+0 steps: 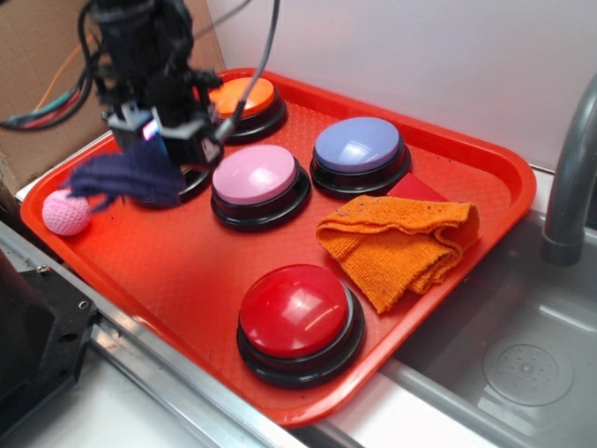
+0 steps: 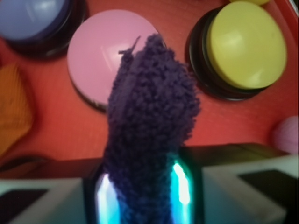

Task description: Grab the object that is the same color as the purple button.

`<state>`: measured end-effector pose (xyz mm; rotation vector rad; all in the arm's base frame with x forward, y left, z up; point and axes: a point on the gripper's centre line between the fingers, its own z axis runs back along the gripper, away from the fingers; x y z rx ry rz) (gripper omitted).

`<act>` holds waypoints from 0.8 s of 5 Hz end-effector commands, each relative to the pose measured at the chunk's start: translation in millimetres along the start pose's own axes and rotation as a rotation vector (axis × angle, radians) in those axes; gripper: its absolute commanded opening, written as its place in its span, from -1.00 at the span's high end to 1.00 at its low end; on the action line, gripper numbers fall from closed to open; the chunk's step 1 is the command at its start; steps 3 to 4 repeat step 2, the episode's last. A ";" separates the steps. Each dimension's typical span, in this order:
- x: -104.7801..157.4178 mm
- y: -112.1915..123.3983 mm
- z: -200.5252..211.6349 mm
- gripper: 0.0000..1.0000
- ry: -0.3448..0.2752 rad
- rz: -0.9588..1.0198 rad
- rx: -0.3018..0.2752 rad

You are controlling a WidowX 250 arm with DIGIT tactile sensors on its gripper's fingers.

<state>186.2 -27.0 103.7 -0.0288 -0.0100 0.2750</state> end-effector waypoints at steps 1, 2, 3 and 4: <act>0.9 0.7 64.8 1.00 -0.132 -0.133 -0.107; 6.0 6.5 60.6 1.00 -0.096 -0.160 -0.117; 6.0 6.5 60.6 1.00 -0.096 -0.160 -0.117; 6.0 6.5 60.6 1.00 -0.096 -0.160 -0.117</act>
